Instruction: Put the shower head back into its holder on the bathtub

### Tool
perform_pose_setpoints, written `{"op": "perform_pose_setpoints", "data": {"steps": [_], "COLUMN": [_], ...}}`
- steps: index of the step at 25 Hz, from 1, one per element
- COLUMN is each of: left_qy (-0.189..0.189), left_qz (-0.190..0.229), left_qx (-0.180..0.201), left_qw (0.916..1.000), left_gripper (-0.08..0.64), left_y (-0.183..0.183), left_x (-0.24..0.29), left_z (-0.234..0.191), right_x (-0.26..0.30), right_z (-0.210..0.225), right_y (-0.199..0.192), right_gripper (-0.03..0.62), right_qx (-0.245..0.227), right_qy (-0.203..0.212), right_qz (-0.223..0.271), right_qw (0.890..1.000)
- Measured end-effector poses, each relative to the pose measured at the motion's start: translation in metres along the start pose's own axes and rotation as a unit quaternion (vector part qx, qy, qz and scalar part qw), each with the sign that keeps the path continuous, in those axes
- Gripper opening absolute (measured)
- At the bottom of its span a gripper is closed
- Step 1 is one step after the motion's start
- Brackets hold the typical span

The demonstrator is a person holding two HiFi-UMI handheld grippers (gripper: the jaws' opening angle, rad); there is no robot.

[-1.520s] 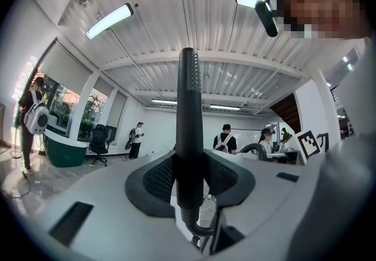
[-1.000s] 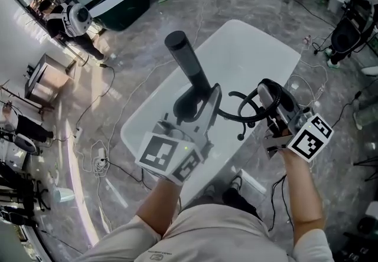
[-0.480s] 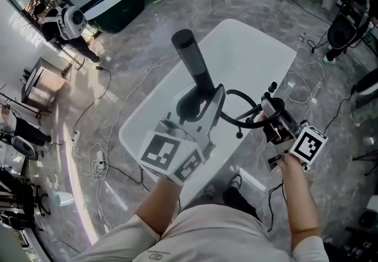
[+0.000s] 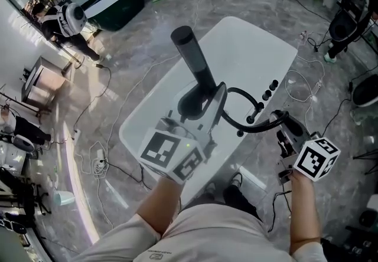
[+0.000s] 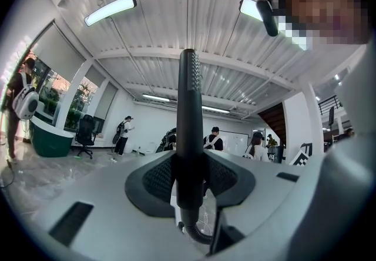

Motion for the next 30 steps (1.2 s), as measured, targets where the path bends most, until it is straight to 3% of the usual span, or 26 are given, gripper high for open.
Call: {"op": "perform_pose_setpoints", "data": {"steps": [4,8,16,22,30], "left_qy": [-0.007,-0.01,-0.015,-0.007,-0.01], "left_qz": [-0.011,-0.026,-0.011,-0.016,-0.028], "left_qx": [-0.001,-0.005,-0.032,-0.024,-0.028], "left_qw": [0.9999,0.9996,0.9993,0.9996,0.9992], "left_gripper": [0.133,0.133,0.132,0.133,0.133], "left_y": [-0.006,-0.017,-0.016,-0.019,-0.032], "left_x": [0.014,0.019,0.016,0.014,0.025], "left_z": [0.0,0.001,-0.003,0.0,-0.006], "right_x": [0.004,0.012,0.009,0.017,-0.022], "right_z": [0.017,0.025,0.043,0.06,0.031], "right_y": [-0.009,-0.029,-0.048,-0.068,-0.019], "right_gripper": [0.069,0.068,0.067,0.067,0.067], "right_qx": [-0.018,-0.016,-0.108,-0.107,-0.145], "right_qy": [-0.027,-0.036,-0.082,-0.092,-0.089], "right_qz": [-0.039,-0.041,-0.053,-0.096,-0.093], "right_qw": [0.999,0.998,0.989,0.985,0.981]}}
Point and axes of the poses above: the fingertips, and each gripper's own axes: x forward along the fingers, z to its right, y out of its top, the point moved 6 cm from there along -x, backward along the fingers, and after that the axes turned 9 degrees about -x, right-handed, at the moved point
